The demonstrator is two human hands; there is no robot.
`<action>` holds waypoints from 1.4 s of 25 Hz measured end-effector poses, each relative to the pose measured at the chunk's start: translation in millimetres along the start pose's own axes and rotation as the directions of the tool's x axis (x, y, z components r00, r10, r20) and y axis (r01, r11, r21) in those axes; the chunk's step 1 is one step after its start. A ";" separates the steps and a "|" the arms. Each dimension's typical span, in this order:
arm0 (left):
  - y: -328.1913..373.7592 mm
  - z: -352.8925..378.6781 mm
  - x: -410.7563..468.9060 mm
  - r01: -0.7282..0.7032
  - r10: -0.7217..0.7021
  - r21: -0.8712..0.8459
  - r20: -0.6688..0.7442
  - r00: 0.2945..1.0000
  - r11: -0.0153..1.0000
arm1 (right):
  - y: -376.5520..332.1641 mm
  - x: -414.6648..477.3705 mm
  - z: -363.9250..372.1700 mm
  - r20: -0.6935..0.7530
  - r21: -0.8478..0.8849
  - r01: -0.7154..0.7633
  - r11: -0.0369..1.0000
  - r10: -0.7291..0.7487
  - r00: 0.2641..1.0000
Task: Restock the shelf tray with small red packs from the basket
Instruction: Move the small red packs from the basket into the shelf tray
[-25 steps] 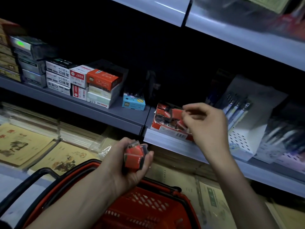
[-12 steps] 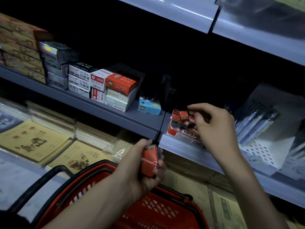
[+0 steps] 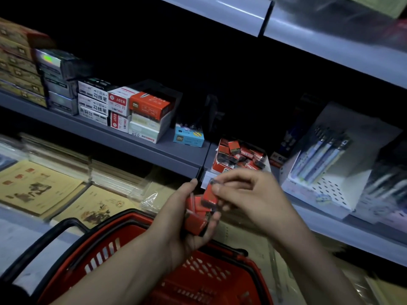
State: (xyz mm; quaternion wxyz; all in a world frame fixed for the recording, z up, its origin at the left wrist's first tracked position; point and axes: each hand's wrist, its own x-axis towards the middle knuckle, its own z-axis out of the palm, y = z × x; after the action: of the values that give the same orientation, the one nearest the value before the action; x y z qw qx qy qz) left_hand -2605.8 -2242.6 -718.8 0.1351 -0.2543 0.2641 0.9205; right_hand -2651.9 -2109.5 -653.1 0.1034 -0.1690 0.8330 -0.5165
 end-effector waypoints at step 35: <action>19.3 -5.7 -2.8 -0.049 0.029 -0.276 -0.075 0.997 0.960 | 33.4 97.3 -36.0 -0.192 -0.830 0.071 0.553 -0.403 0.895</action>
State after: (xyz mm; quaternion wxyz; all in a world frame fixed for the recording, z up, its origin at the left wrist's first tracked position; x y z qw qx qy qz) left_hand -2608.6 -2262.0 -713.4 0.0704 -0.2978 0.1420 0.9414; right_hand -2760.0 -2103.9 -666.7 -0.2110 -0.2123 0.9474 -0.1137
